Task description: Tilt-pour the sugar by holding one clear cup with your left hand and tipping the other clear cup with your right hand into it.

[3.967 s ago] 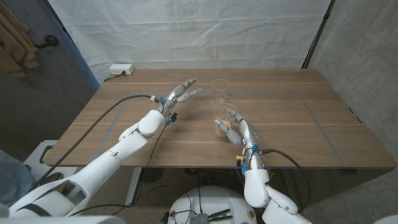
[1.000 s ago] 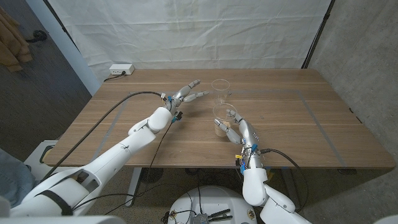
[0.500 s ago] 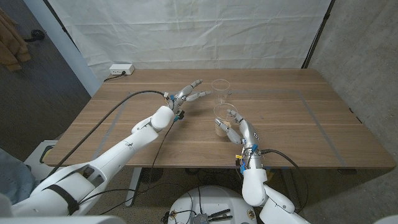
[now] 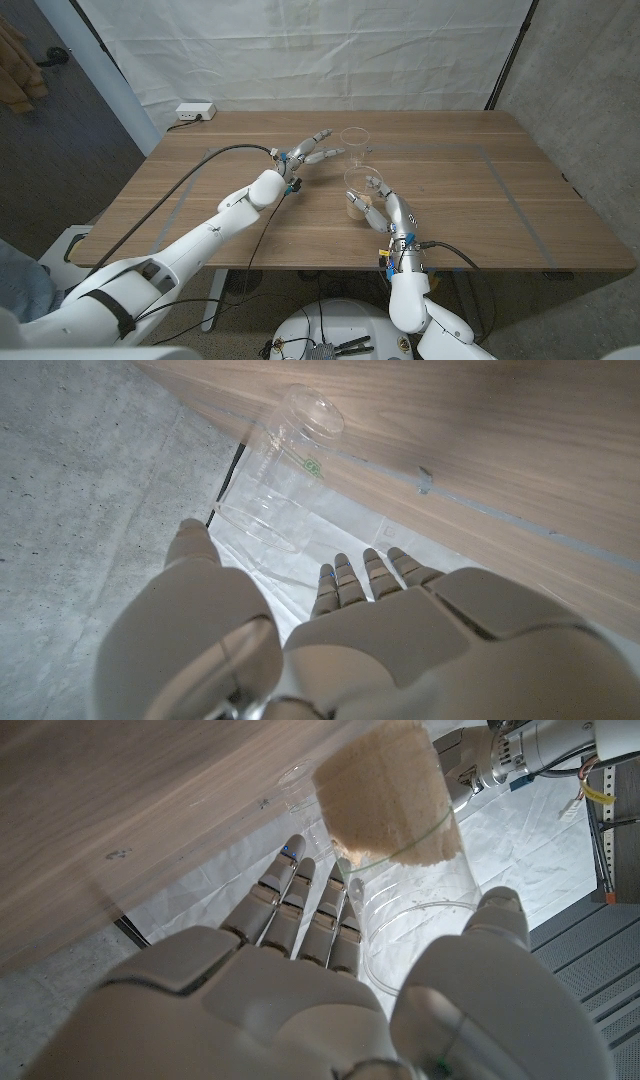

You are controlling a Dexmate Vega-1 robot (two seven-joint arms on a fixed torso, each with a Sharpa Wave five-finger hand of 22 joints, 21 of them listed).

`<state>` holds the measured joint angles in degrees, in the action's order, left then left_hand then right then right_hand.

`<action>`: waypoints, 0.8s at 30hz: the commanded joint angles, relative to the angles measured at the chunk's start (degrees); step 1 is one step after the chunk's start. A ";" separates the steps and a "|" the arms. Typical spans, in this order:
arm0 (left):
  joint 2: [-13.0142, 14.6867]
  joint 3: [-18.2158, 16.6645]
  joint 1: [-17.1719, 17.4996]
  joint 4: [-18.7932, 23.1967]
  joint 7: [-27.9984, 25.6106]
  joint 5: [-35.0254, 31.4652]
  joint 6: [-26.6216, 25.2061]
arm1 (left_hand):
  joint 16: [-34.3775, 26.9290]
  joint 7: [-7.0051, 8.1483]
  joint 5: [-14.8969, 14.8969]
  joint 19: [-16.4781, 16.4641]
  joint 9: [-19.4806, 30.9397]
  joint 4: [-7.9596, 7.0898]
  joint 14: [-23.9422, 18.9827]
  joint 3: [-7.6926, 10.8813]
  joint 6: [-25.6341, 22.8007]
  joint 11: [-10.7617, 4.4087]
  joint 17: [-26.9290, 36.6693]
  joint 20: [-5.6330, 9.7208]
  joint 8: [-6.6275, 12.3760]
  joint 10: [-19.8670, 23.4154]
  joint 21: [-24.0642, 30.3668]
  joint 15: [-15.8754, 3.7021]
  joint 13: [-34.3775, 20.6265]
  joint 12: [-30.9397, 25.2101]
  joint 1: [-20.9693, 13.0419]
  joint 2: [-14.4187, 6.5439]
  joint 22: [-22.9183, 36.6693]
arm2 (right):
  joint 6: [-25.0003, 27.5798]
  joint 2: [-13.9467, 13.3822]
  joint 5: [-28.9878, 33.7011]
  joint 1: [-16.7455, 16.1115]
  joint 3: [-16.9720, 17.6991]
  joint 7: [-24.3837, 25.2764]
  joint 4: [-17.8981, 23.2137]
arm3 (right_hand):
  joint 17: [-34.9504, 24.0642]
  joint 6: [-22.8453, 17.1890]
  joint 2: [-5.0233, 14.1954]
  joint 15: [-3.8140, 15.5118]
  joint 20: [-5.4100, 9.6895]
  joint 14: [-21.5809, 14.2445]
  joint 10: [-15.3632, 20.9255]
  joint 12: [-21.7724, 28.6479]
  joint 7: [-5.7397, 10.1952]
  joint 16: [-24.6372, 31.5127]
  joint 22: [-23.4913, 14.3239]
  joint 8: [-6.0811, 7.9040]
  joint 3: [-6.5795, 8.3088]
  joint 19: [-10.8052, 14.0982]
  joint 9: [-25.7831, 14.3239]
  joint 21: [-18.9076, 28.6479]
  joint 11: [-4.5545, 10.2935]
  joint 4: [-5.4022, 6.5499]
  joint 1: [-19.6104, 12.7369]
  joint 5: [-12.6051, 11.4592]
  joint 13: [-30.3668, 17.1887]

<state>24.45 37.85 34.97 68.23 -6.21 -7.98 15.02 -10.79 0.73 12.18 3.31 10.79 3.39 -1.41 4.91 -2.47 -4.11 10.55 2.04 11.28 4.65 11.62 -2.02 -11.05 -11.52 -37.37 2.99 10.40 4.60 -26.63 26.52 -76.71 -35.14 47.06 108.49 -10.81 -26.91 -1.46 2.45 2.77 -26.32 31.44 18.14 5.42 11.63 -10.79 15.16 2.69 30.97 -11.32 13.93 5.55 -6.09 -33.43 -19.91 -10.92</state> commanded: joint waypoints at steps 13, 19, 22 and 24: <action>-3.53 2.26 -2.54 -5.46 -1.43 -2.40 0.98 | -0.02 0.34 0.34 0.72 0.35 -0.14 0.52 -0.31 -0.18 -0.47 0.10 1.24 0.19 0.29 -0.11 -0.75 -0.32 -0.40 -0.39 -0.04 0.17 | -0.69 -0.37 -0.71 0.10 0.48 -0.38 -0.19 | -0.09 -0.99 0.70 5.14 4.57 -0.58 0.43 -0.34 0.04 -0.13 -0.18 -0.20 -0.35 0.54 -0.15 -0.32 0.11 -0.20 -0.19 0.24 -0.17; -4.52 2.71 -3.36 -6.84 -2.05 -2.90 0.94 | -0.03 0.49 0.38 0.81 0.35 -0.15 0.54 -0.32 -0.14 -0.50 0.10 1.26 0.19 0.30 -0.12 -0.82 -0.32 -0.42 -0.48 -0.16 0.18 | -0.32 -0.51 -0.38 -0.05 0.60 -0.28 0.14 | -0.10 -0.98 0.73 5.17 4.58 -0.59 0.44 -0.38 0.13 -0.15 -0.19 -0.27 -0.37 0.53 -0.15 -0.36 0.08 -0.20 -0.22 0.30 -0.17; -5.01 2.92 -3.80 -7.54 -2.12 -3.00 0.80 | -0.03 0.47 0.39 0.87 0.35 -0.15 0.56 -0.33 -0.13 -0.56 0.10 1.26 0.19 0.28 -0.13 -0.85 -0.32 -0.42 -0.50 -0.19 0.18 | -0.15 -0.46 -0.60 -0.13 0.68 -0.39 0.15 | -0.10 -1.01 0.75 5.19 4.59 -0.56 0.47 -0.40 0.07 -0.18 -0.19 -0.30 -0.38 0.53 -0.16 -0.38 0.12 -0.20 -0.25 0.34 -0.17; -5.33 3.14 -4.07 -7.94 -2.23 -3.19 0.83 | -0.02 0.48 0.40 0.88 0.35 -0.15 0.60 -0.33 -0.12 -0.61 0.10 1.28 0.19 0.26 -0.13 -0.82 -0.33 -0.41 -0.52 -0.22 0.18 | -0.27 -0.49 -0.73 -0.14 0.72 -0.40 0.06 | -0.10 -1.01 0.76 5.16 4.58 -0.58 0.47 -0.42 0.09 -0.18 -0.19 -0.33 -0.38 0.53 -0.16 -0.39 0.10 -0.20 -0.26 0.36 -0.17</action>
<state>20.77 40.10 32.23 62.63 -7.53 -10.26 15.93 -10.80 0.73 12.18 3.94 11.08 3.15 -1.11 4.67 -2.47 -4.32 10.54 2.04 11.28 4.87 11.62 -1.72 -11.05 -11.52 -37.56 2.81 10.40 3.98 -26.98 25.98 -76.71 -34.72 46.86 108.29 -10.80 -27.53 -1.23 2.65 2.77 -26.52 31.44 17.71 5.41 11.64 -10.79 15.15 2.69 30.97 -11.32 13.44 5.54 -6.09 -33.70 -19.69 -10.93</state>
